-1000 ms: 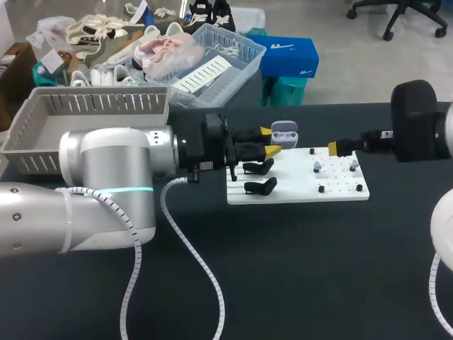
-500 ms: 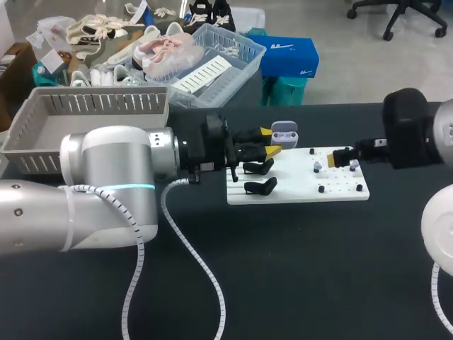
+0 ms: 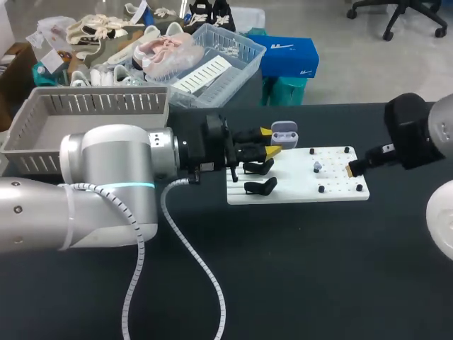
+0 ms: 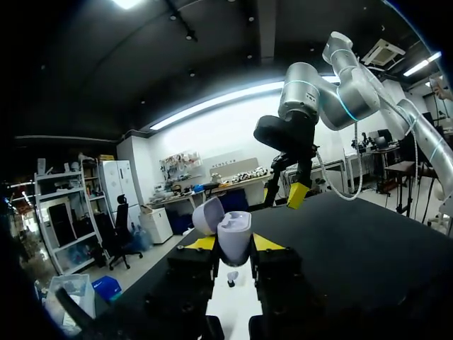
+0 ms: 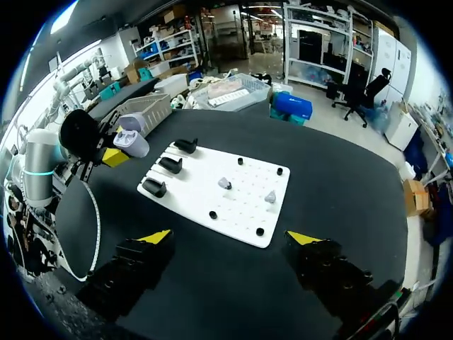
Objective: Pick up each earbud case from the left stands, insert the matching earbuds, close the lid, and place the case in the box.
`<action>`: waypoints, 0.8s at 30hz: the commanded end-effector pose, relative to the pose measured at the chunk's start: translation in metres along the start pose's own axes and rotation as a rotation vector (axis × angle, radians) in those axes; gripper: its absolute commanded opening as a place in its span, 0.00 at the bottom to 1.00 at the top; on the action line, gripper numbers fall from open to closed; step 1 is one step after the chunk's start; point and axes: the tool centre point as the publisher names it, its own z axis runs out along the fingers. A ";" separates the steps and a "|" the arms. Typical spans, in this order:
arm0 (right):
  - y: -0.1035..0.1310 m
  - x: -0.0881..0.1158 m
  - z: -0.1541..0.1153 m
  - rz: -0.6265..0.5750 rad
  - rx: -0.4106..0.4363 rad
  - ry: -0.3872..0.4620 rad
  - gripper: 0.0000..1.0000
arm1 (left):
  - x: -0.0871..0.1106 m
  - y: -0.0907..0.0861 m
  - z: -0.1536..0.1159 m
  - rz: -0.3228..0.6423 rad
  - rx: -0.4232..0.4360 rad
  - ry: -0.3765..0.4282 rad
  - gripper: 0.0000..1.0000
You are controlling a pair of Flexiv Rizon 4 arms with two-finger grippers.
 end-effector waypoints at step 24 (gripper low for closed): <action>-0.052 -0.022 0.099 -0.092 -0.064 0.156 0.95 | 0.000 -0.001 0.001 0.002 -0.007 -0.002 0.00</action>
